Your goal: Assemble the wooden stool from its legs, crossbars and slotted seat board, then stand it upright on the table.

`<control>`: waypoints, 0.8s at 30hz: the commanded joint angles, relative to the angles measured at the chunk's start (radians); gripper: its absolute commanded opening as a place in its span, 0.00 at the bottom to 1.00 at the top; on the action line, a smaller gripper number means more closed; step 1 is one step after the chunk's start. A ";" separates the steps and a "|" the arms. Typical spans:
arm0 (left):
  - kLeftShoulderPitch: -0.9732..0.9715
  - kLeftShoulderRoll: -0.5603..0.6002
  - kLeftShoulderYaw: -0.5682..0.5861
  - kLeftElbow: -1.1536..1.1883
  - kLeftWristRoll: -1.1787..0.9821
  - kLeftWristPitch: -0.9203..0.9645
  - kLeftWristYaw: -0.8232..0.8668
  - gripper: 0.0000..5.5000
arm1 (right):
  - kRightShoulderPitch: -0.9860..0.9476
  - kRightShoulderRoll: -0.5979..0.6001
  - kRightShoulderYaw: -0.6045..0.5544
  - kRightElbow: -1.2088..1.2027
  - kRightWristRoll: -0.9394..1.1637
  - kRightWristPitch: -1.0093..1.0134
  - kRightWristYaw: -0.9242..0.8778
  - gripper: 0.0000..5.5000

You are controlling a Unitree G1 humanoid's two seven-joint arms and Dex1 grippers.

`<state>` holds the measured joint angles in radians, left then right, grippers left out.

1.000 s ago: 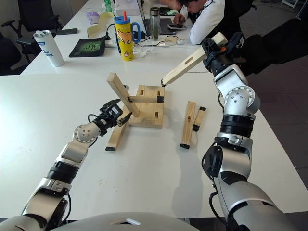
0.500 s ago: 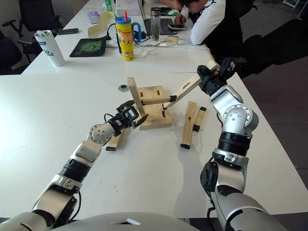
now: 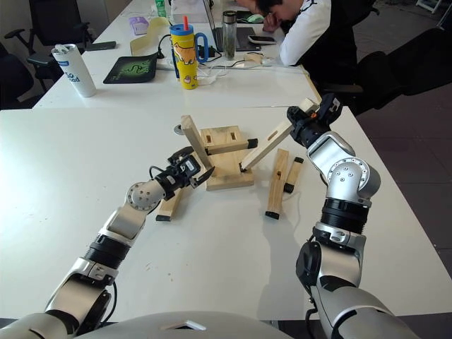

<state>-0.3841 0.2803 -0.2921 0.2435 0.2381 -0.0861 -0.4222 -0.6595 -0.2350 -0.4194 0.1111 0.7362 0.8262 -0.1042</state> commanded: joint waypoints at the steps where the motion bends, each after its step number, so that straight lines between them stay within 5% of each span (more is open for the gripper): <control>1: 0.021 -0.001 0.015 -0.030 -0.004 0.017 0.012 0.67 | 0.046 0.001 0.049 -0.005 -0.084 -0.083 0.035 0.18; 24: 0.047 -0.020 0.020 -0.060 -0.008 0.038 0.031 0.67 | 0.128 -0.011 0.253 0.020 -0.280 -0.264 0.245 0.18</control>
<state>-0.3456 0.2613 -0.2741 0.1860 0.2354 -0.0495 -0.3936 -0.5953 -0.2321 -0.1879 0.1080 0.5172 0.5395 0.1483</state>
